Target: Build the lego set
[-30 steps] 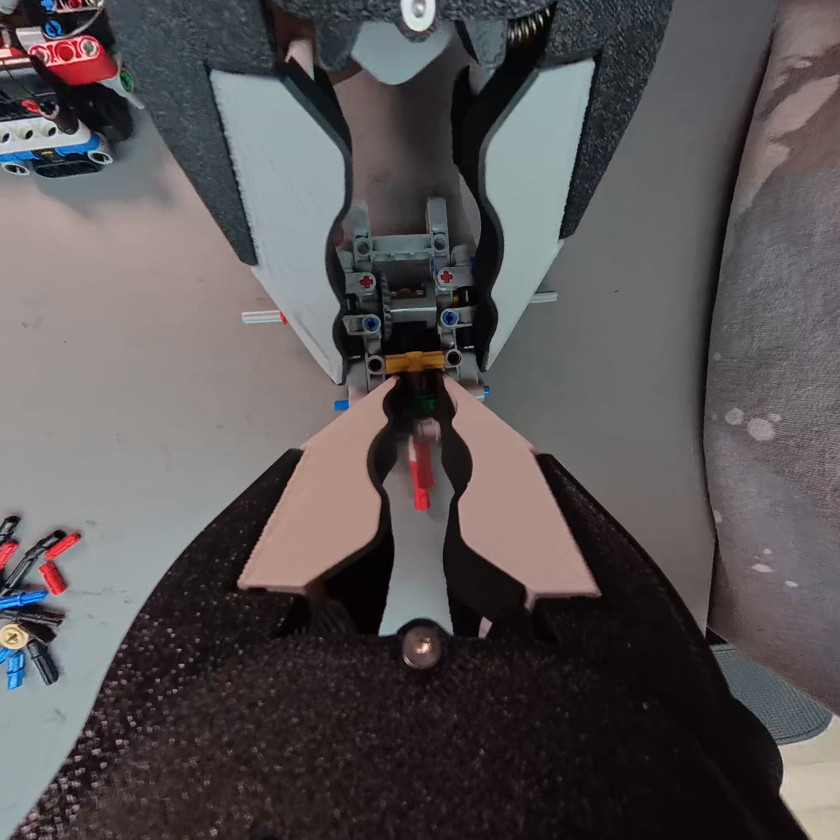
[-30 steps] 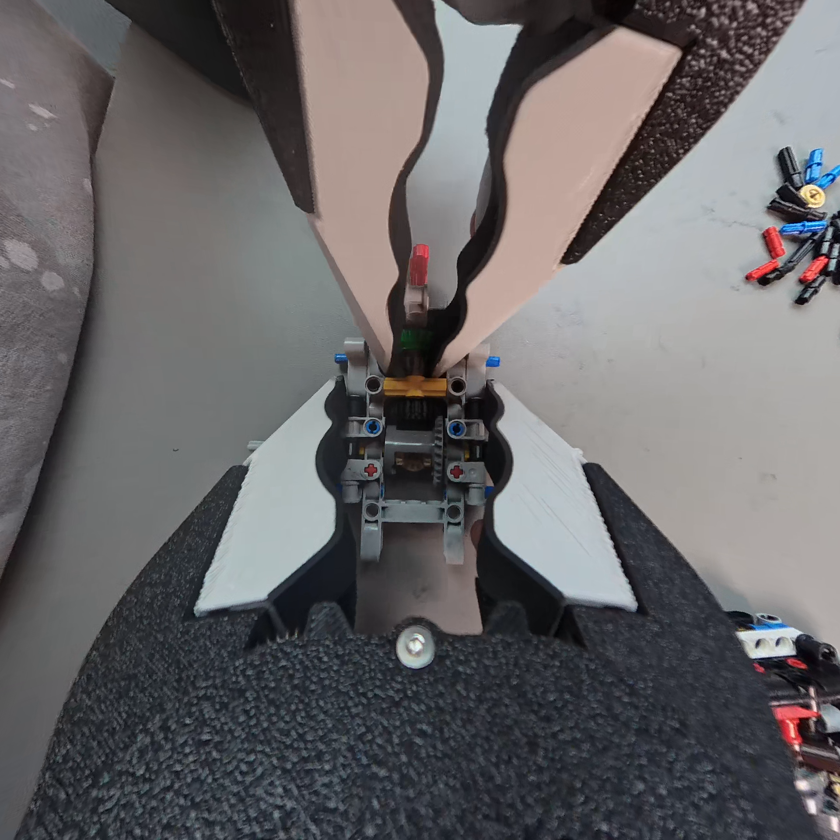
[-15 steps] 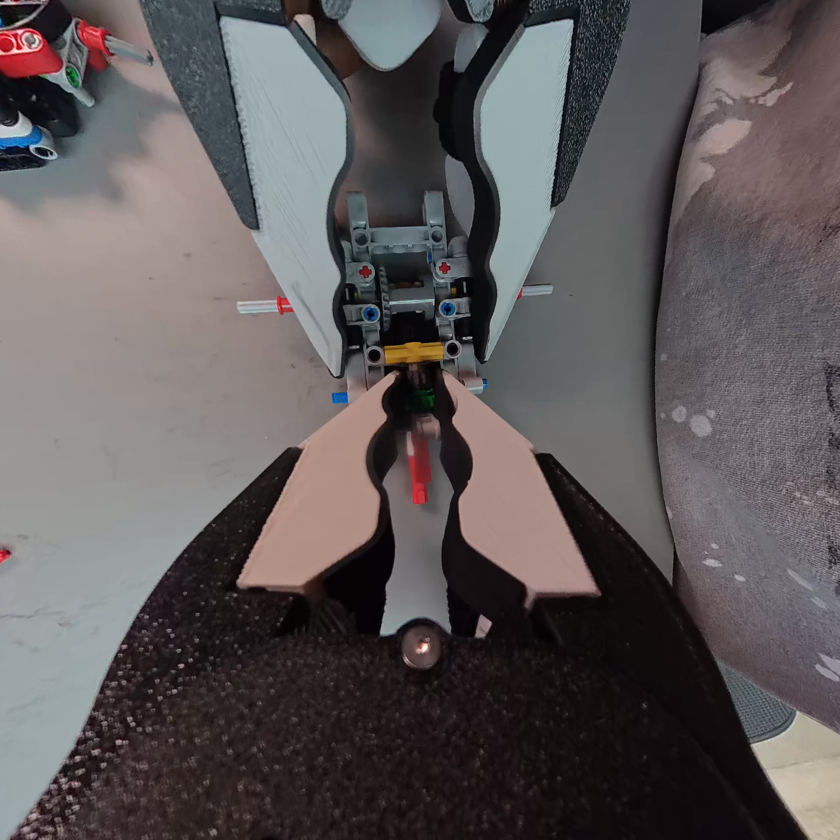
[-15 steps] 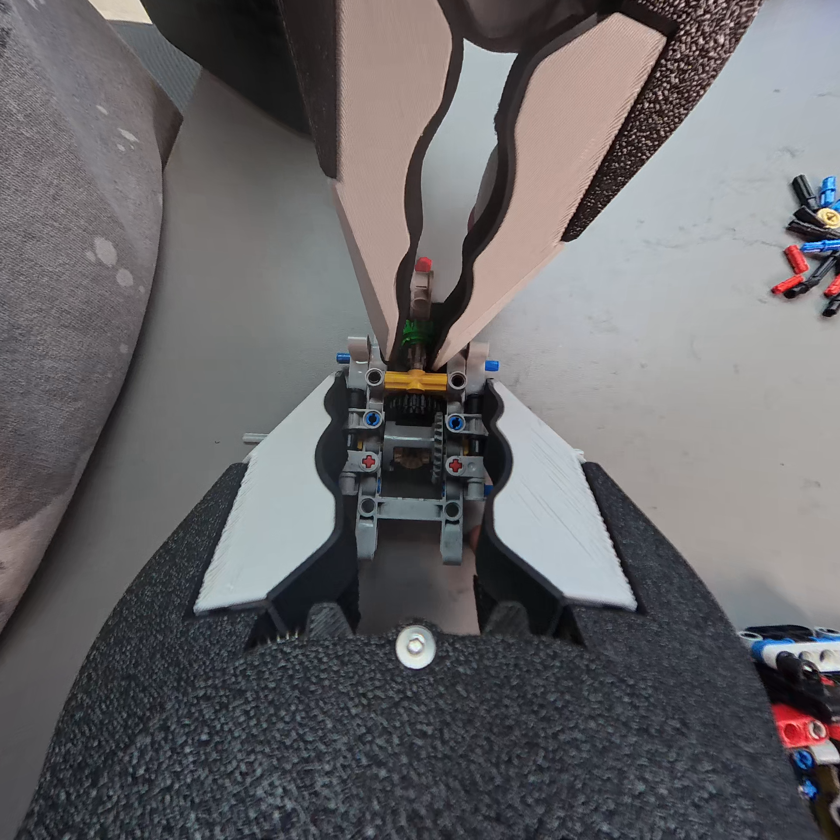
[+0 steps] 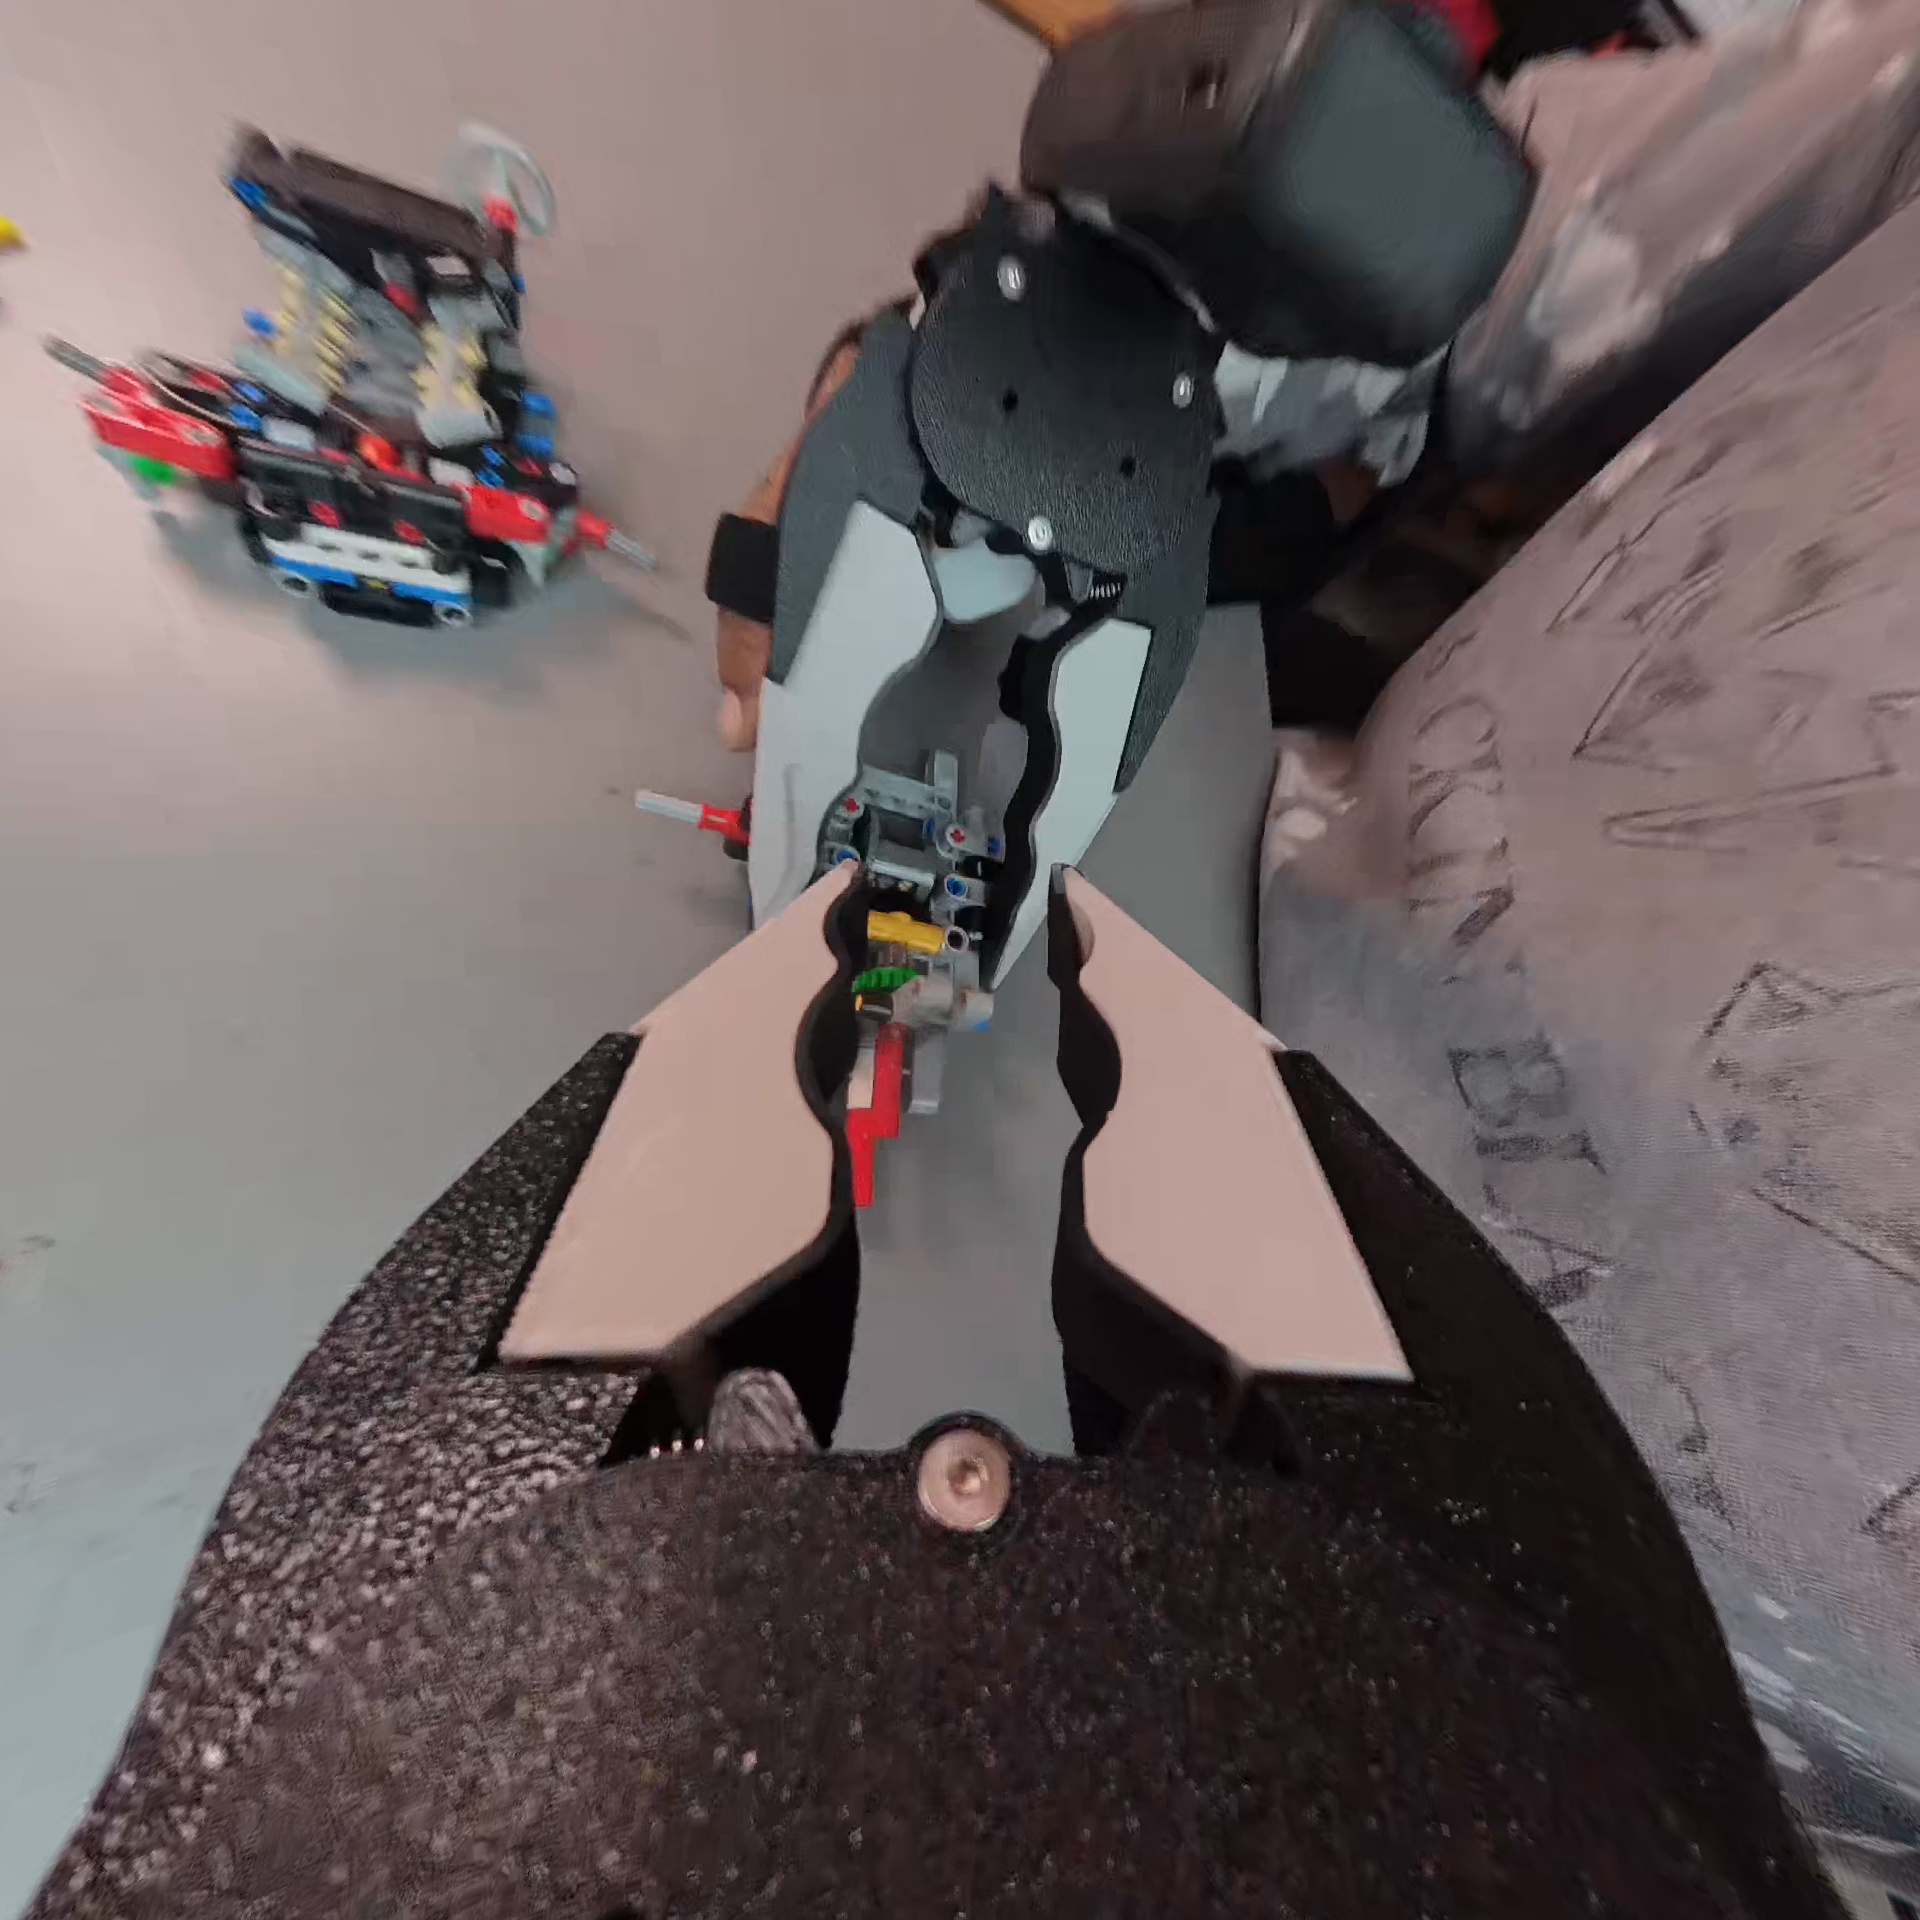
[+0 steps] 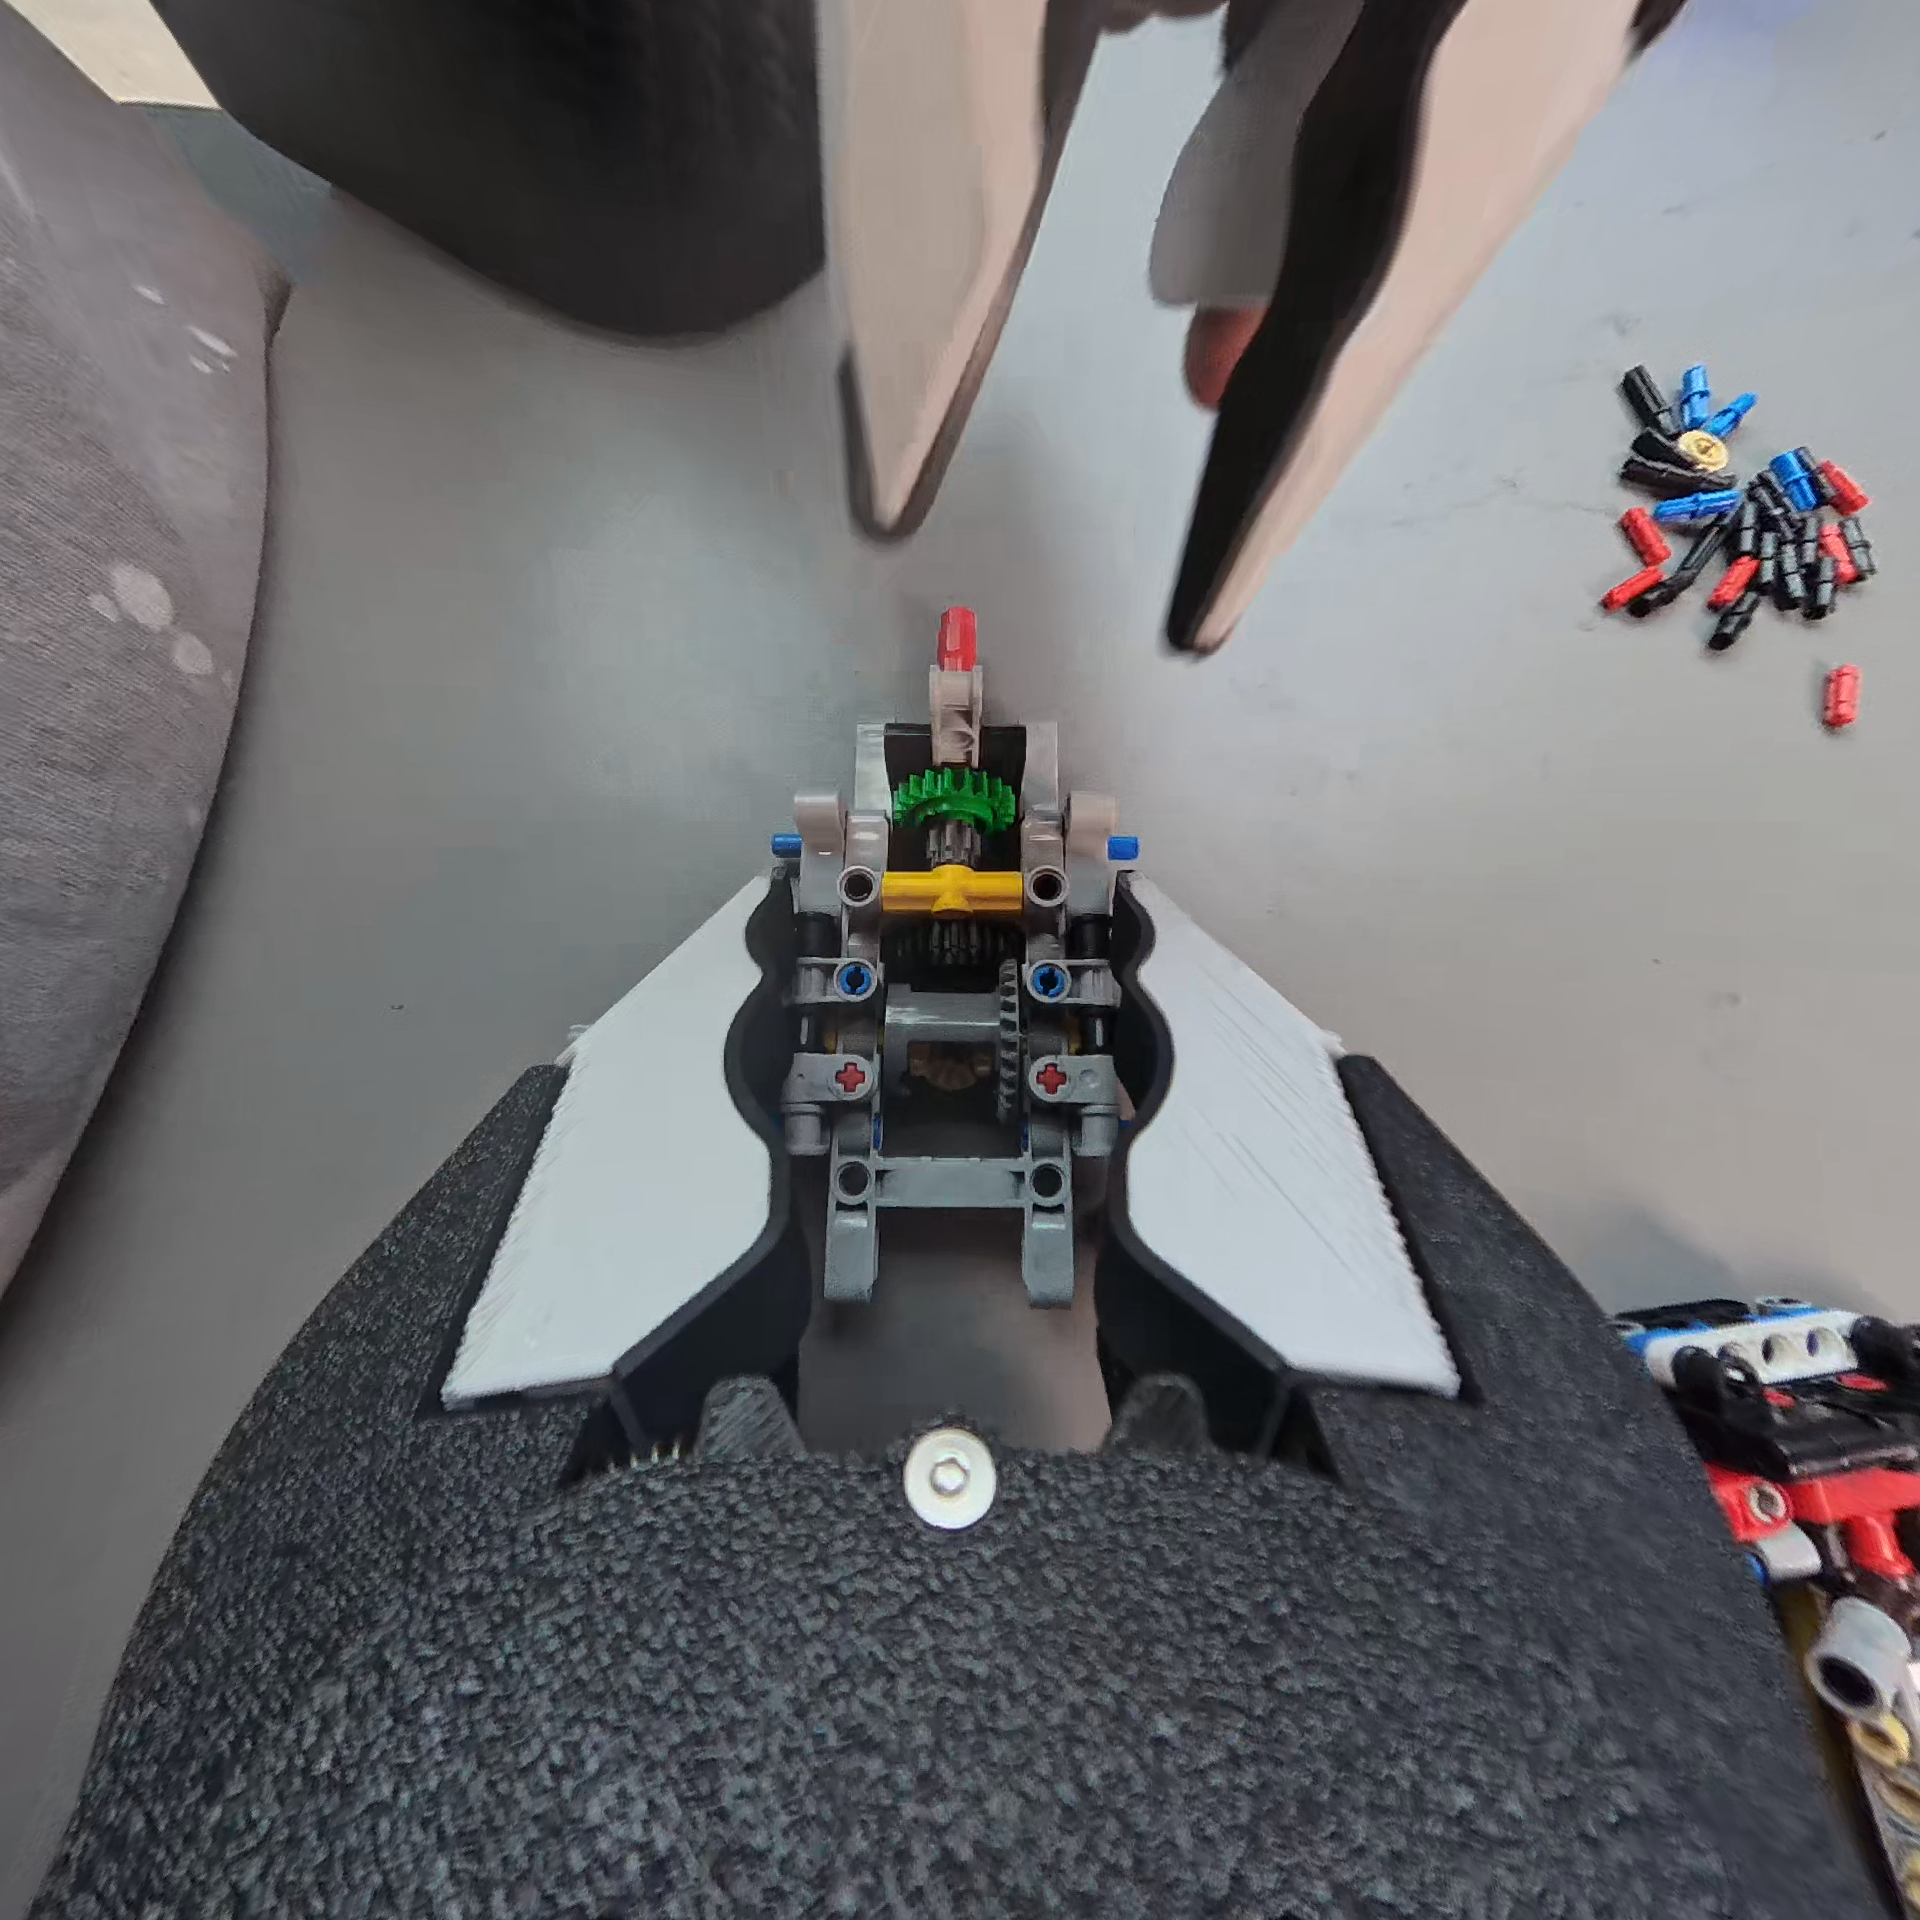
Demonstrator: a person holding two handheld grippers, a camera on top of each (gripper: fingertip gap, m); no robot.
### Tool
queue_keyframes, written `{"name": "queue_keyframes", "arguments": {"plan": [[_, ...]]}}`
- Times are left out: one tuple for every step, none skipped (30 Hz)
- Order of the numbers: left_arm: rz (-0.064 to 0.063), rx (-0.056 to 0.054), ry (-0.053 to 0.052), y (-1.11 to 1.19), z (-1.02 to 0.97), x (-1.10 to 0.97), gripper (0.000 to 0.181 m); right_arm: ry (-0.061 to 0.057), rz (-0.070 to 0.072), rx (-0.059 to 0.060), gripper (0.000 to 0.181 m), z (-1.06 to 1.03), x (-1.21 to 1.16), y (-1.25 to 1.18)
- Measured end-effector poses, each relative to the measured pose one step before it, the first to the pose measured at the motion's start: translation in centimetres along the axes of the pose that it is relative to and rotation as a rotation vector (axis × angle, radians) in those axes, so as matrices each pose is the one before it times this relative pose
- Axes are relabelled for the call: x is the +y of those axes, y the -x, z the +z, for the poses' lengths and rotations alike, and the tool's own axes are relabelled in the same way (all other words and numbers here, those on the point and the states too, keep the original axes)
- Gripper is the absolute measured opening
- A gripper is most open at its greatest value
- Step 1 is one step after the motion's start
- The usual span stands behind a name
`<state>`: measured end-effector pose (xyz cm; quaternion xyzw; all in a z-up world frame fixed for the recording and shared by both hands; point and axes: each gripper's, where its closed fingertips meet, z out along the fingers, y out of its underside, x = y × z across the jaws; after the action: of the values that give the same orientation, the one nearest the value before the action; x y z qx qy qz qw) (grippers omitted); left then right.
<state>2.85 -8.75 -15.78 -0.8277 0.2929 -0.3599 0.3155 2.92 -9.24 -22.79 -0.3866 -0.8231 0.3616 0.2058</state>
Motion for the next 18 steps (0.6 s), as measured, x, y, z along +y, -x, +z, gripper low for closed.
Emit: {"name": "queue_keyframes", "arguments": {"plan": [[0.0003,-0.0172,-0.0590,0.309,-0.992,-0.575,0.037,0.0015,0.0001,0.0021,0.060,-0.182,0.167,0.008],[0.0109,-0.0342,-0.0244,0.505,-0.704,0.054,0.041,-0.0031,-0.0019,0.0120,0.060,-0.138,0.090,-0.121],[0.0125,-0.0304,-0.0022,0.429,-0.397,0.522,0.045,-0.0038,-0.0015,0.0060,0.060,-0.110,0.060,-0.046],[0.0054,-0.0126,0.0054,0.155,-0.137,0.724,0.048,-0.0035,-0.0044,-0.0002,0.060,-0.086,0.025,0.047],[-0.0018,-0.0008,0.0028,-0.024,0.043,0.746,0.050,-0.0065,-0.0091,0.0069,0.060,-0.083,-0.049,-0.031],[-0.0029,0.0054,0.0000,-0.120,0.154,0.699,0.052,-0.0083,-0.0098,0.0061,0.060,-0.096,-0.067,-0.042],[-0.0003,0.0087,-0.0002,-0.179,0.193,0.649,0.053,-0.0104,-0.0024,0.0029,0.060,-0.118,-0.081,-0.045],[0.0057,0.0088,0.0006,-0.229,0.204,0.563,0.053,-0.0170,0.0076,0.0008,0.060,-0.171,-0.181,-0.101],[0.0133,0.0014,-0.0007,-0.184,0.194,0.415,0.053,-0.0279,0.0140,-0.0027,0.060,-0.265,-0.328,-0.101],[0.0223,-0.0054,-0.0023,-0.152,0.188,0.261,0.054,-0.0367,0.0166,-0.0002,0.060,-0.361,-0.462,-0.194],[0.0288,-0.0123,-0.0047,-0.111,0.189,0.085,0.055,-0.0416,0.0189,-0.0018,0.060,-0.413,-0.549,-0.192],[0.0347,-0.0226,-0.0096,0.017,0.161,-0.112,0.055,-0.0430,0.0193,-0.0035,0.060,-0.418,-0.609,-0.160],[0.0417,-0.0326,-0.0132,0.147,0.146,-0.266,0.056,-0.0423,0.0164,-0.0029,0.060,-0.381,-0.651,-0.106],[0.0473,-0.0412,-0.0190,0.263,0.083,-0.440,0.056,-0.0391,0.0101,-0.0027,0.060,-0.346,-0.655,-0.052],[0.0529,-0.0372,-0.0206,0.198,0.044,-0.538,0.057,-0.0303,0.0063,-0.0023,0.060,-0.255,-0.557,-0.014],[0.0556,-0.0312,-0.0188,0.117,-0.009,-0.570,0.058,-0.0215,0.0066,-0.0036,0.060,-0.194,-0.451,0.007],[0.0573,-0.0302,-0.0200,0.120,-0.050,-0.632,0.058,-0.0150,0.0112,-0.0128,0.060,-0.127,-0.337,0.143],[0.0590,-0.0213,-0.0159,0.002,-0.059,-0.563,0.059,-0.0135,0.0212,-0.0203,0.060,-0.095,-0.300,0.212]]}}
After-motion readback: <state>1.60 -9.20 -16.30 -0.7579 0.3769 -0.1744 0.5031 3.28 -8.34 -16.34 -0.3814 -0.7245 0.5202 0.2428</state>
